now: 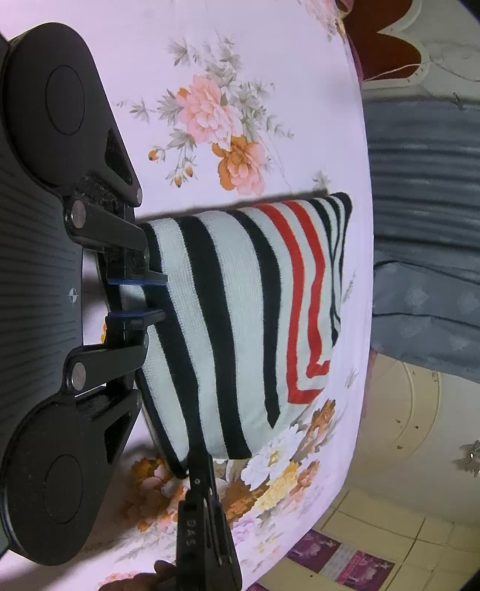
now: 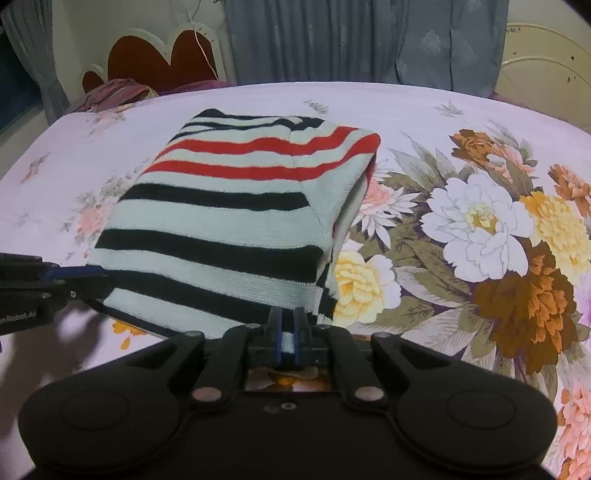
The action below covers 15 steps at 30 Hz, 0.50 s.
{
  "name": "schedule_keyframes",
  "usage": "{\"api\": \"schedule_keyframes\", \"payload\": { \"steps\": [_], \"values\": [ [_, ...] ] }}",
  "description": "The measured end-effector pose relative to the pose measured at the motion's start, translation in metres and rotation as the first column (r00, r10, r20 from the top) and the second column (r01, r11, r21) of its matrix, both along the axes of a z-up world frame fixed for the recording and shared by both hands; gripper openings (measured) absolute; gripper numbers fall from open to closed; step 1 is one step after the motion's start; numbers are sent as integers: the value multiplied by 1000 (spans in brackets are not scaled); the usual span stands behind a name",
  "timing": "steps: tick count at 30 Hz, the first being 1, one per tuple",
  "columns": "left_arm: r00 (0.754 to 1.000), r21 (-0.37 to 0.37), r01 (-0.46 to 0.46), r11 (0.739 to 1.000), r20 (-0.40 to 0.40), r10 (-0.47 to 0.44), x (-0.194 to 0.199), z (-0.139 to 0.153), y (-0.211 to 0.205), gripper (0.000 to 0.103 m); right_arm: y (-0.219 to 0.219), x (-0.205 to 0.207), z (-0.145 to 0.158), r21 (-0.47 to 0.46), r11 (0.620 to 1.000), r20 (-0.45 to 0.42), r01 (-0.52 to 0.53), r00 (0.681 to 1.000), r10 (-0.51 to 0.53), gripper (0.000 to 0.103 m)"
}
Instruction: Fold small clothes
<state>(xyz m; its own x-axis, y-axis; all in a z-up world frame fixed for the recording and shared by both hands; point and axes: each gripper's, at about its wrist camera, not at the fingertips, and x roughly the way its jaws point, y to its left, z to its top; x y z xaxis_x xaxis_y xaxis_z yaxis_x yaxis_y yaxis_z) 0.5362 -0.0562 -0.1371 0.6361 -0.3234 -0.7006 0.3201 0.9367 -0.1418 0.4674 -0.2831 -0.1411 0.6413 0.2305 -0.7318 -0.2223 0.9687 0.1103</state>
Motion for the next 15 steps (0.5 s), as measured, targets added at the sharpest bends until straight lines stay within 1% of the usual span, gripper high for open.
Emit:
{"api": "schedule_keyframes", "payload": {
  "steps": [2,3,5,6,7,9,11,13,14,15],
  "values": [
    [1000,4,-6,1000,26,6,-1,14,-3,15,-4,-6,15,36,999,43,7,999,-9,20],
    [999,15,-3,1000,49,2,-1,21,-5,15,-7,-8,25,59,998,79,8,997,-13,20],
    [996,23,-2,1000,92,0,5,33,-10,35,-9,-3,40,76,997,123,8,992,-17,20],
    [993,20,-7,1000,115,5,10,38,-12,55,-9,2,45,76,997,139,8,990,-19,20],
    [991,20,-10,1000,137,8,17,41,-14,59,-9,9,50,76,997,154,7,988,-19,19],
    [988,22,-7,1000,152,4,34,45,-20,59,-6,26,54,75,997,176,-2,984,-11,18],
    [992,1,-12,1000,127,11,55,41,-26,59,0,45,49,68,998,176,-16,984,4,16],
    [996,0,-32,999,87,32,73,29,-31,59,6,58,36,46,998,151,-31,988,24,15],
    [996,31,-36,999,86,34,78,22,-34,59,10,64,26,22,999,128,-40,991,37,11],
    [997,73,-36,997,67,31,83,14,-38,59,15,71,12,-20,999,91,-48,995,50,9]
  ]
}}
